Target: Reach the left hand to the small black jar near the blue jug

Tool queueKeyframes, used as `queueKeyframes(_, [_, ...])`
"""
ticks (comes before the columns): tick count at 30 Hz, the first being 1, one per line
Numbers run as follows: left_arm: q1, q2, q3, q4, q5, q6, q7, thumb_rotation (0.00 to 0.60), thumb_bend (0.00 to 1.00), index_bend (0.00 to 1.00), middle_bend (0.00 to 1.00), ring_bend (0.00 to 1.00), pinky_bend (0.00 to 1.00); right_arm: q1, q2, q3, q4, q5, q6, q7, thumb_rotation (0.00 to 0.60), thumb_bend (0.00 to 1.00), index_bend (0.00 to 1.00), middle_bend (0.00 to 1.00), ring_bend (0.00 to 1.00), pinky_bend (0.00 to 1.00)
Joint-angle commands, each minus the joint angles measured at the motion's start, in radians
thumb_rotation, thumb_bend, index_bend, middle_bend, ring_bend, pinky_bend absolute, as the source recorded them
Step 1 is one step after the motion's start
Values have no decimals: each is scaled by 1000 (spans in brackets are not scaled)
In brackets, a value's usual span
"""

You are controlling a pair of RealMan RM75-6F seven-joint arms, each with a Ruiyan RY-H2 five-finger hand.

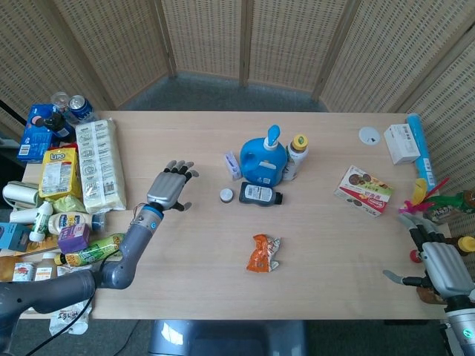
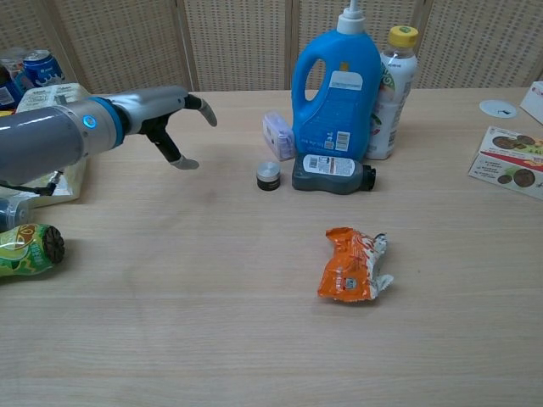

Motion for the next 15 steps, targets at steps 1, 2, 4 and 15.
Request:
queueKeyframes(1, [-35,-53,-3,58,-4,-27,-14,600,296,214,0,0,0,-8,4,-1,-2,3,8,1,509,102,0,0,0,0])
queueKeyframes(2, [-43,-68,-4,75,-3,-32,-18,600,297,213,0,0,0,-12,6,-1,-2,3,12,2,508,102,0,0,0,0])
queueKeyframes(4, [-63,-104,-8,116,-1,-43,-27,600,296,213,0,0,0,-21,11,-3,-4,3,20,3,507,101,0,0,0,0])
queueKeyframes(15, [-167,-258,-45,324,0,-103,-54,600,293,245,1,0,0,-66,28,-4,4,17,55,24,501,103,0,0,0,0])
